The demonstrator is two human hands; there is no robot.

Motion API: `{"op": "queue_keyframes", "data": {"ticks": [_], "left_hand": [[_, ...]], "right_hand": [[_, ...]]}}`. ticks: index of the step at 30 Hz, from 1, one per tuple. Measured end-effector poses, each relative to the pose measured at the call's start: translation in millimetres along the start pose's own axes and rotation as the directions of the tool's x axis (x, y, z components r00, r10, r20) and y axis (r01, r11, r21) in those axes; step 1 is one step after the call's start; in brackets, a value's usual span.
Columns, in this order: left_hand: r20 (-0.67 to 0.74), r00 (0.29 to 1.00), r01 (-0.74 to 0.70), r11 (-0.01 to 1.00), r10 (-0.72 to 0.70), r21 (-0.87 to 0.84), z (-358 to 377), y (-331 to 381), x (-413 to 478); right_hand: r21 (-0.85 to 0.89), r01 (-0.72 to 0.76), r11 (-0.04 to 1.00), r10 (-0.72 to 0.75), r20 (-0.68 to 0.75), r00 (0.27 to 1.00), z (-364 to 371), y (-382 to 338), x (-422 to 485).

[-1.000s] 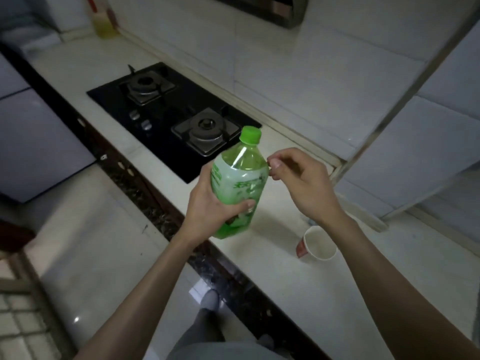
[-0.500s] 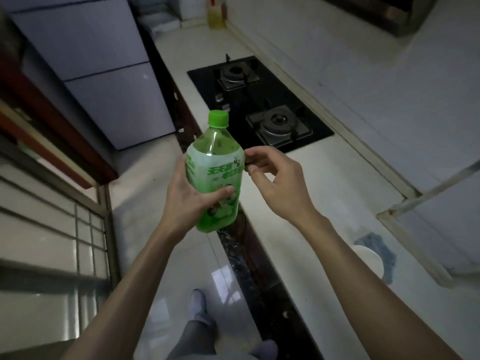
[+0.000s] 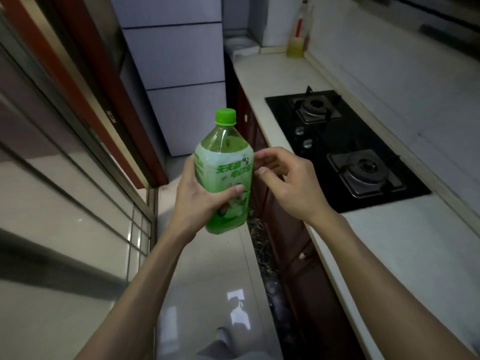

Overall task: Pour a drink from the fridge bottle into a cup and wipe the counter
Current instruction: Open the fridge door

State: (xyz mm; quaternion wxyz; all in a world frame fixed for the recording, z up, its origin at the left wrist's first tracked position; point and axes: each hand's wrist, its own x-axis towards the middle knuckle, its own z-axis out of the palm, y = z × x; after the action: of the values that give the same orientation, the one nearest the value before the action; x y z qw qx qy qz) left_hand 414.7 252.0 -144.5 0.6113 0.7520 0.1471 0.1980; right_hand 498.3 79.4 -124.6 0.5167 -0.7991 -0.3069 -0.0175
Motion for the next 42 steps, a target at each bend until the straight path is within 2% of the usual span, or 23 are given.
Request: {"op": "queue_keyframes", "data": {"ticks": [5,9,19,28,35,42], "left_hand": [[-0.044,0.999,-0.024,0.999,0.025,0.025,-62.9,-6.4,61.5],[-0.098,0.995,-0.014,1.000,0.015,0.015,-93.7,-13.7,101.1],[-0.179,0.982,0.059,0.997,-0.065,-0.043,-115.5,-45.7,210.1],[-0.280,0.959,0.039,0.998,-0.048,-0.040,-128.8,-41.3,353.6],[-0.333,0.941,0.052,0.999,-0.054,-0.014,-153.7,-47.4,438.0],[-0.369,0.923,0.101,0.994,-0.104,-0.027,-187.1,-86.8,512.6]], "right_hand": [[0.020,0.077,0.997,-0.077,-0.015,0.997,58.0,-17.5,66.1],[0.016,0.105,0.994,-0.106,0.032,0.994,89.4,-22.7,111.1],[0.019,0.152,0.988,-0.153,0.146,0.977,138.4,14.0,236.1],[0.119,0.254,0.960,-0.274,0.202,0.940,167.4,46.5,401.9],[0.214,0.262,0.941,-0.313,0.258,0.914,201.4,61.4,496.8],[0.205,0.235,0.950,-0.294,0.336,0.895,261.4,85.1,572.3]]}}
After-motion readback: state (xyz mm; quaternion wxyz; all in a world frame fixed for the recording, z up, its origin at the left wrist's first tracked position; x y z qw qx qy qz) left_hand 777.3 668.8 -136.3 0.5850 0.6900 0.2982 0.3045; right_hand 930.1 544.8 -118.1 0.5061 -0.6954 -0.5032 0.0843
